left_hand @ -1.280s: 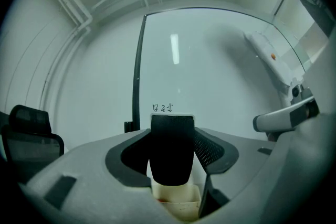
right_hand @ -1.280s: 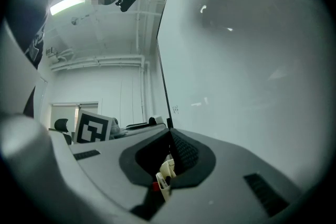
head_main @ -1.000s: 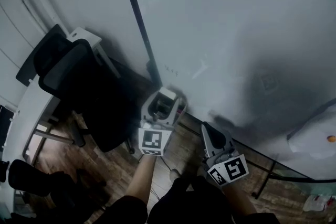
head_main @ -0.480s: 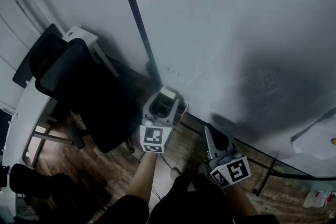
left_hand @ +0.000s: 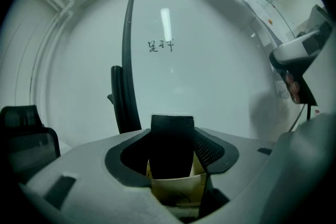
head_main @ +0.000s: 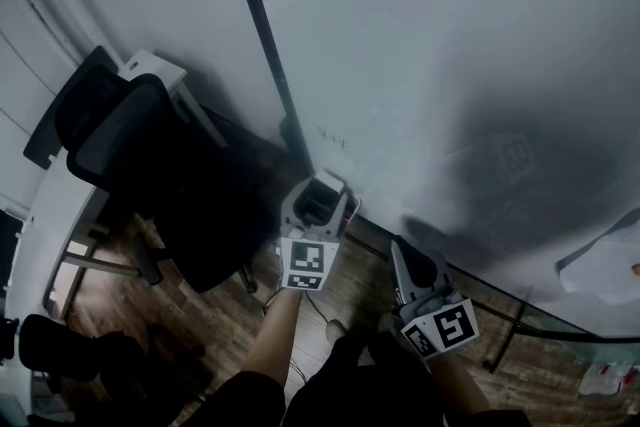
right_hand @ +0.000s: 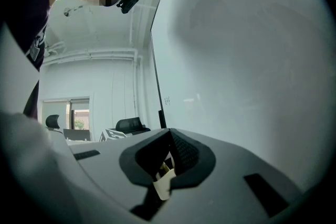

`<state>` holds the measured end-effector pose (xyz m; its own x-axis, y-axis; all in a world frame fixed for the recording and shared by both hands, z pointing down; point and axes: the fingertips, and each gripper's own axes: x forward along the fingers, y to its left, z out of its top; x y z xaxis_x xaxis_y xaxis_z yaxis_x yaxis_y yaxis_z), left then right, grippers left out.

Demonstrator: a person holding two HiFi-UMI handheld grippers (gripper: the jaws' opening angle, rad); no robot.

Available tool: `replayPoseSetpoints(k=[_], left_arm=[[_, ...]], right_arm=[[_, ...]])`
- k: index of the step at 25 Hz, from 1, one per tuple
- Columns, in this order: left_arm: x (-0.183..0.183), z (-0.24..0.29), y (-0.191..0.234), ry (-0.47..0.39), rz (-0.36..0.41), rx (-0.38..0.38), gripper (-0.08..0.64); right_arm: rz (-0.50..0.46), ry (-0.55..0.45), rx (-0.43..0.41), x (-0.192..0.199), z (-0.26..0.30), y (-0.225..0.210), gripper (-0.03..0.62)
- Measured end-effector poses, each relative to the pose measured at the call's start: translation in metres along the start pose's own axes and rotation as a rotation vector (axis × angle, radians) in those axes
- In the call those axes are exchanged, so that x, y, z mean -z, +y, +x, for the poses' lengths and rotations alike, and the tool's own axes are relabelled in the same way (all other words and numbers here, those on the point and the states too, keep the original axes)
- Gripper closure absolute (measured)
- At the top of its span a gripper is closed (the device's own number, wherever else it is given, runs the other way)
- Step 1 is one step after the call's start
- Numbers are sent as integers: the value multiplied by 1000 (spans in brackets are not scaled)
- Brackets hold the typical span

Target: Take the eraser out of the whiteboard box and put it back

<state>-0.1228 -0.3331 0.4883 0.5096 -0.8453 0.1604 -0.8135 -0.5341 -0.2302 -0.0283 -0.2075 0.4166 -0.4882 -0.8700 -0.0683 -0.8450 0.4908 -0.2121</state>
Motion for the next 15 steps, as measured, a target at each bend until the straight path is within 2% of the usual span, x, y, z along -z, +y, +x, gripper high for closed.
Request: replayPoseSetpoints(k=[8, 15], left_arm=[[19, -1, -9, 69, 130, -6, 325], [16, 0, -10, 49, 99, -1, 318]], right_arm=[[-1, -5, -3, -1, -1, 2, 589], [-4, -6, 4, -1, -3, -1, 591]])
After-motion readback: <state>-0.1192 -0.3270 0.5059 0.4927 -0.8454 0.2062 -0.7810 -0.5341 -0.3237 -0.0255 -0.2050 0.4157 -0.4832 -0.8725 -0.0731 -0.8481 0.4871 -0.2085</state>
